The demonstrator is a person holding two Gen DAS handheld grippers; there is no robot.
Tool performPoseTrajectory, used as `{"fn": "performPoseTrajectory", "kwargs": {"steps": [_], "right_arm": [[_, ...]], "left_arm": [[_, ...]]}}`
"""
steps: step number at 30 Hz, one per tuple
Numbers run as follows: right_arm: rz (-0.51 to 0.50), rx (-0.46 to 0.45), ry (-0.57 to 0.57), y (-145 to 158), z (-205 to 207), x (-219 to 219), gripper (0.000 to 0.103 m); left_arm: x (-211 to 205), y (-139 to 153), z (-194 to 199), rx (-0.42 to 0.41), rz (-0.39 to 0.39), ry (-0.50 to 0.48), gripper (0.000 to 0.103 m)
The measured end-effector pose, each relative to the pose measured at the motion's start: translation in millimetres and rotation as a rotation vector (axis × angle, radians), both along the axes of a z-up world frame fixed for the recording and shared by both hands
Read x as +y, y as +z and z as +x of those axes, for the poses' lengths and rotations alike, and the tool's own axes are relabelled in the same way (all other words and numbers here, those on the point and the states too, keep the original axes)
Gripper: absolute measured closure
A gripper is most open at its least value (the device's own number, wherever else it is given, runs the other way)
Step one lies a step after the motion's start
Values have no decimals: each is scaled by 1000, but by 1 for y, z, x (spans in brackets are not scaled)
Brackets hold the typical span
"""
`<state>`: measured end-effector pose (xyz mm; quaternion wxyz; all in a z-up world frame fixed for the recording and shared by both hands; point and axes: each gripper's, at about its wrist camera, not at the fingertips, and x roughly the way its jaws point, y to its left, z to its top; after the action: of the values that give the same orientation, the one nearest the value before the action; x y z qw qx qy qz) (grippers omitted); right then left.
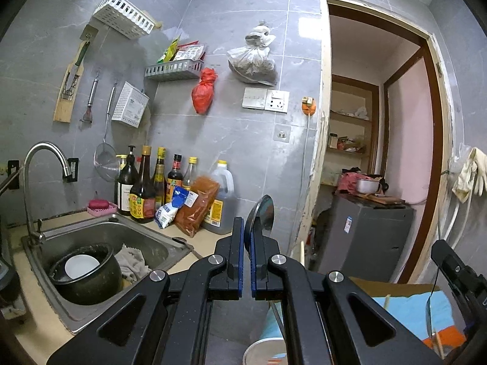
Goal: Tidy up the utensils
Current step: 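Carry spoon in left tool to caddy while right tool carries one to cup, then open the left tool over the caddy while the right tool opens over the cup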
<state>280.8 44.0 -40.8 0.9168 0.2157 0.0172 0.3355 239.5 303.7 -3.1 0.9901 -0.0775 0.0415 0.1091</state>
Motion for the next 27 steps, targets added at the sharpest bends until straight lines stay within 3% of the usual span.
{"fn": "performPoseTrajectory", "kwargs": {"steps": [8,16,21,27], "right_arm": [[-67,10,1,-20,-2,14,96],[-160,15,35,-32,-9,24,96],[-205,41,42,-35,-9,24,95],[-239,75,65,-36,-10,22,93]], "left_arm": [[-4,-24,-1,-29,-2,33,102],[-23,-39,-3,-34,84,34,102],[-32,-43,-2,2,113,-11,101],[-30,-49,3,95,61,-89,101]]}}
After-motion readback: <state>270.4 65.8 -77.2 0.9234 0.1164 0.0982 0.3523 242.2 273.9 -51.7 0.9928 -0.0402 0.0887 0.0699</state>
